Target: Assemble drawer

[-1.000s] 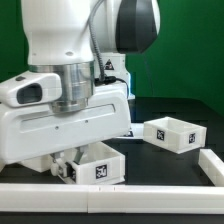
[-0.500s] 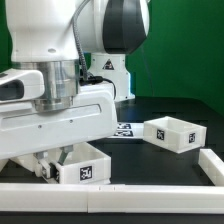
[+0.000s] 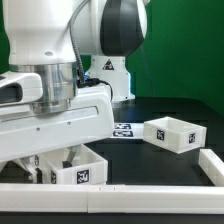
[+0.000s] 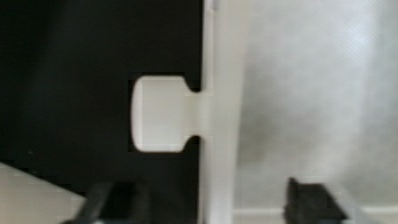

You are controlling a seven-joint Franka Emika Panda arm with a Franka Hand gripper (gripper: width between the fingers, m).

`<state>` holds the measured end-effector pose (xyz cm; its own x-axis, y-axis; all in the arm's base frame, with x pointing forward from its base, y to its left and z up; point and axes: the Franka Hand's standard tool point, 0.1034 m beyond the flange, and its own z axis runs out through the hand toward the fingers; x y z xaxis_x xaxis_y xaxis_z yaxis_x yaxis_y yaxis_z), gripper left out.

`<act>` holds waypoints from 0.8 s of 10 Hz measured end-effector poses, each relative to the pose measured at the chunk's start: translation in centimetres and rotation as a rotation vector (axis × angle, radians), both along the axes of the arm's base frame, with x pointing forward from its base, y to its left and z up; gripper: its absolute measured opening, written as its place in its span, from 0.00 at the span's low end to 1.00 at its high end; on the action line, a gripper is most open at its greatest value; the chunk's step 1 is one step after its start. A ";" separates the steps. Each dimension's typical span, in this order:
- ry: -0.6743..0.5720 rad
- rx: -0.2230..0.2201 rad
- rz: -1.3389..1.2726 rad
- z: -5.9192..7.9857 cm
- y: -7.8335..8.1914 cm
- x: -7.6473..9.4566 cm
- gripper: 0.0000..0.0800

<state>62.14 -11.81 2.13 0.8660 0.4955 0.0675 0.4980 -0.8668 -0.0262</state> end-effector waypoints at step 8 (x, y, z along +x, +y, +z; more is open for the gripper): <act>-0.011 0.002 -0.045 7.3 0.6 -0.8 0.81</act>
Offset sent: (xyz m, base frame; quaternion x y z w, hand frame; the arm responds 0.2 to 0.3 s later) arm -0.0138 -0.0046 0.0623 -0.0088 -0.0104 -0.0139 0.9998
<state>61.32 -11.19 9.41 0.8866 0.4560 0.0781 0.4588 -0.8882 -0.0225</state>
